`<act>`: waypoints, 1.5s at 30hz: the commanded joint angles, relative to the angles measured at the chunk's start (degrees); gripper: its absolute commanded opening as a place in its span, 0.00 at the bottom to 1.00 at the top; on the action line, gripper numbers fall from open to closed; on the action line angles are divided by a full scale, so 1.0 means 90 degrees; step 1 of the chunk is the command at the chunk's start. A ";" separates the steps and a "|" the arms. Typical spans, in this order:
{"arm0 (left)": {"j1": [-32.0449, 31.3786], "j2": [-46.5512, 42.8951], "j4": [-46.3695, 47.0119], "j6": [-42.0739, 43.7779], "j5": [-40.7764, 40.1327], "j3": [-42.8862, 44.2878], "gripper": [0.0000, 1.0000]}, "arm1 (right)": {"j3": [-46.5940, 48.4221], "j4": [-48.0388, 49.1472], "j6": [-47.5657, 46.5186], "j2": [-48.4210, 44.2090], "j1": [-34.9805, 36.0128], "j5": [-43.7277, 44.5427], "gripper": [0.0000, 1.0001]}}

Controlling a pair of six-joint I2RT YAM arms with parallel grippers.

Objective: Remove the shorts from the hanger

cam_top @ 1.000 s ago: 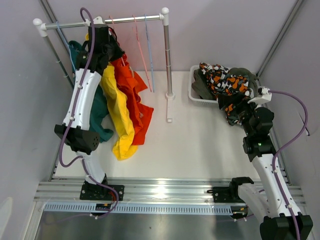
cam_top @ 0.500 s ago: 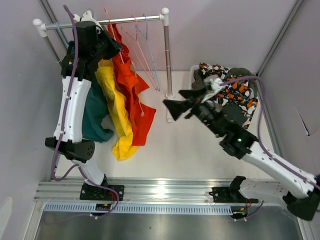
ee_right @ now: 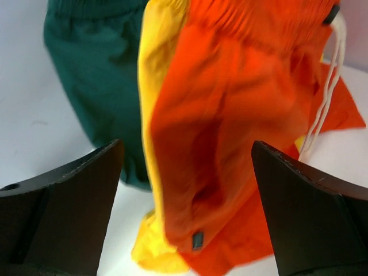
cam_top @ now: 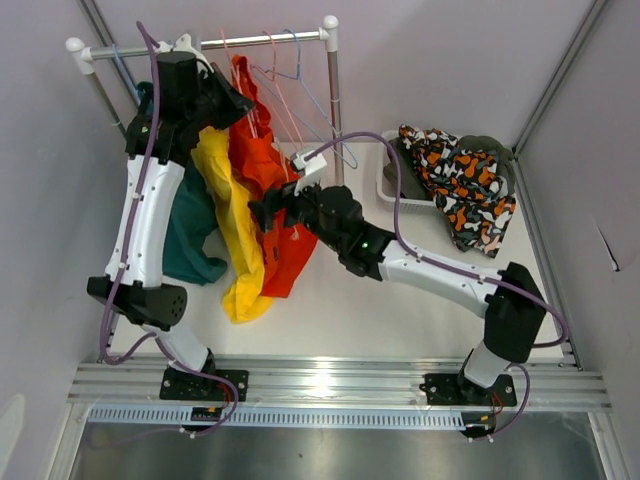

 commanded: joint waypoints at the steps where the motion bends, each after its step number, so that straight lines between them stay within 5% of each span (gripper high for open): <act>1: 0.0028 -0.0765 0.0663 -0.0227 0.0413 -0.0184 0.00 | 0.0632 0.0789 -0.0121 0.0319 -0.0242 0.0127 0.98; 4: 0.0028 -0.1019 0.0820 -0.0189 0.0482 -0.0584 0.00 | 0.0925 0.0732 -0.0112 0.0670 -0.0379 0.0068 0.58; 5: 0.0038 -0.1059 0.0849 -0.0159 0.0453 -0.0662 0.00 | 0.0993 0.0606 -0.0073 0.0710 -0.0399 0.0078 0.15; 6: 0.0038 -0.1098 0.0830 -0.0101 0.0434 -0.0673 0.00 | 0.0965 0.0556 -0.0014 0.0720 -0.0418 0.0117 0.04; 15: 0.0243 -0.0718 0.0595 0.0075 0.0355 0.0176 0.00 | -0.1258 0.0683 0.0777 -0.0294 0.0214 0.0497 0.00; 24: 0.0409 -0.0532 0.0751 0.0046 0.0278 0.0255 0.00 | -0.2082 0.0030 0.1197 -0.0998 0.0870 0.0869 0.00; 26: 0.0438 -0.0503 0.0751 0.0046 0.0268 0.0313 0.00 | -0.2072 -0.0059 0.1217 -0.1037 0.0939 0.0898 0.06; 30: 0.0458 -0.0483 0.0722 0.0026 0.0258 0.0304 0.00 | -0.2111 0.0037 0.1197 -0.1086 0.0988 0.0772 0.52; 32: 0.0448 -0.0512 0.0712 0.0007 0.0248 0.0274 0.00 | -0.2111 0.0058 0.1178 -0.1086 0.0997 0.0762 0.61; 35: 0.0458 -0.0571 0.0722 0.0017 0.0238 0.0196 0.00 | -0.2082 0.0077 0.1168 -0.1028 0.1007 0.0742 0.64; 37: 0.0458 -0.0600 0.0722 0.0007 0.0238 0.0167 0.00 | -0.2072 0.0106 0.1148 -0.0979 0.1007 0.0732 0.58; 39: 0.0458 -0.0620 0.0732 0.0007 0.0248 0.0148 0.00 | -0.2082 0.0184 0.1158 -0.0960 0.0998 0.0723 0.42; 42: 0.0458 -0.0678 0.0742 -0.0022 0.0277 0.0108 0.00 | -0.2063 0.0262 0.1148 -0.0940 0.1007 0.0781 0.37; 44: 0.0458 -0.0746 0.0790 -0.0042 0.0306 0.0021 0.00 | -0.2024 0.0253 0.1129 -0.0930 0.1007 0.0830 0.60; 45: 0.0458 -0.0756 0.0791 -0.0042 0.0307 0.0011 0.00 | -0.1975 0.0224 0.1119 -0.0930 0.1017 0.0859 0.99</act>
